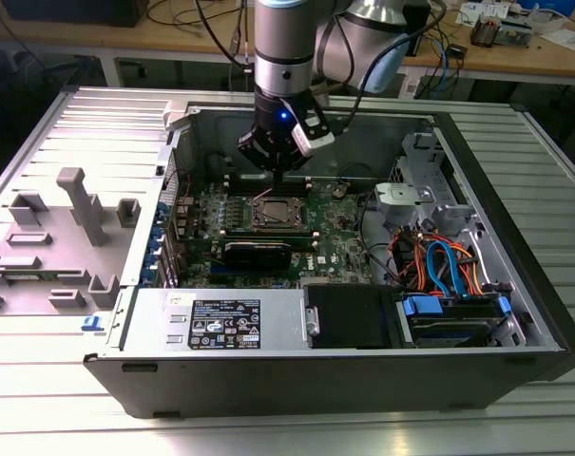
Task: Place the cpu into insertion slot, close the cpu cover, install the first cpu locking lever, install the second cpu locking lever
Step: 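Install the first cpu locking lever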
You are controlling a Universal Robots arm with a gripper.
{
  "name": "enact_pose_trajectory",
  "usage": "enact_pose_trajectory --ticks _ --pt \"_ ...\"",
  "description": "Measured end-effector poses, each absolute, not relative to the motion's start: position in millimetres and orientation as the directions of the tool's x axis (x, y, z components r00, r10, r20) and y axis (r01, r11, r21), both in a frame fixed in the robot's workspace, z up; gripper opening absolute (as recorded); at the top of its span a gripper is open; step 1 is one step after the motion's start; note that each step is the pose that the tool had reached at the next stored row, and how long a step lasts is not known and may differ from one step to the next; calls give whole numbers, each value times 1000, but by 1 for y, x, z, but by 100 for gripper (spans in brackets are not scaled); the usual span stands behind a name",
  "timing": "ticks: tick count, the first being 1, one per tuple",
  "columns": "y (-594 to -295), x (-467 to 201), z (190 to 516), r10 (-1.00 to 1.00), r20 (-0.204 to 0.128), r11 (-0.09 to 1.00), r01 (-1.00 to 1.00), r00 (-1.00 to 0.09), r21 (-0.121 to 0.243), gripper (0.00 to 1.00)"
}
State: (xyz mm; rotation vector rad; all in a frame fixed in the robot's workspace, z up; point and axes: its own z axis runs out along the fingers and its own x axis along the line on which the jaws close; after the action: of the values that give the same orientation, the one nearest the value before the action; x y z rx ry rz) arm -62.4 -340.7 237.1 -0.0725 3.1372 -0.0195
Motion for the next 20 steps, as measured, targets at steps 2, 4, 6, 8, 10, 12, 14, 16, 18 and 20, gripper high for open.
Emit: enact_pose_trajectory --ticks 2,4,6,8,10,12,14,16,18,20 --pt "-341 -65 237 -46 -3 999 -46 -999 -12 11" --pt "-340 -66 237 -46 -3 999 -46 -999 -13 11" --pt "-340 -66 237 -46 -3 999 -46 -999 -13 11" --pt "-338 -66 237 -46 -3 999 -46 -999 -13 11" --pt "-338 -66 237 -46 -4 999 -46 -999 -13 11" --pt "-337 -66 237 -46 -4 999 -46 -999 -13 11" --pt "-337 -66 237 -43 -5 999 -43 -999 -13 11" --pt "-336 -66 236 -35 -4 999 -35 -999 -13 11" --pt "-335 -66 236 -33 -5 999 -33 -999 -13 11" --pt "-334 -66 236 -33 -5 999 -33 -999 -13 11"
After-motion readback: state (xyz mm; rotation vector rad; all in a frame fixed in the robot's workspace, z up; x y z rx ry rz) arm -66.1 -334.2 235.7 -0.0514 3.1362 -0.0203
